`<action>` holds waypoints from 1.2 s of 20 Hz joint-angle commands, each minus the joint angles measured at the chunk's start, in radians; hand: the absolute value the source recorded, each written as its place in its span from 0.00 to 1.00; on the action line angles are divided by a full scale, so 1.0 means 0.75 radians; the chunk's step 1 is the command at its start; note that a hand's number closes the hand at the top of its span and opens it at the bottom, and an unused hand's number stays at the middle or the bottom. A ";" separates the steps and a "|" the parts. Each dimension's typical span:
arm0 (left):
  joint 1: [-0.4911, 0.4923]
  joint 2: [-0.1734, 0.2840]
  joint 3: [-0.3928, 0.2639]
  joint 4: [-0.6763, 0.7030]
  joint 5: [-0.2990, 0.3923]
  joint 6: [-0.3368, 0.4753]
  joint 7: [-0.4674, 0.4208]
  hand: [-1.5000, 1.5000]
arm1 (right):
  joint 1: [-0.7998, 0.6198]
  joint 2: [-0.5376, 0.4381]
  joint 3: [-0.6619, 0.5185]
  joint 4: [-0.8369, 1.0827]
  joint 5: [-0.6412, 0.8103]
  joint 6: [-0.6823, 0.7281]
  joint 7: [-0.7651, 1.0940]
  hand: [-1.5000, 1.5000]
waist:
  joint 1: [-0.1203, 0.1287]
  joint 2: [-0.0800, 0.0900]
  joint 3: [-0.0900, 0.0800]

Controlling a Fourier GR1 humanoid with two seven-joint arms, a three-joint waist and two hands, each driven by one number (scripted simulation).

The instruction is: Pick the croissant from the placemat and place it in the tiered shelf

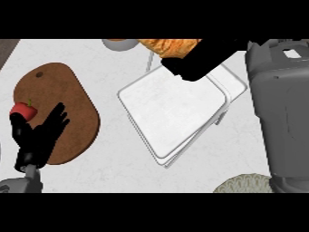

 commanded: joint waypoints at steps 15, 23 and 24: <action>-0.003 -0.043 -0.008 0.024 -0.034 0.011 0.050 0.50 | -0.062 0.114 -0.180 0.134 -0.099 -0.201 0.104 0.00 | -0.003 0.005 -0.007; 0.030 -0.056 -0.011 0.024 -0.045 0.014 0.052 0.50 | -0.185 0.115 -0.440 0.108 -0.428 -0.271 0.327 0.00 | -0.009 0.001 -0.007; 0.025 -0.031 0.019 0.038 -0.035 0.003 0.040 0.50 | -0.113 0.110 -0.461 0.105 -0.470 -0.254 0.311 0.00 | -0.012 0.003 -0.007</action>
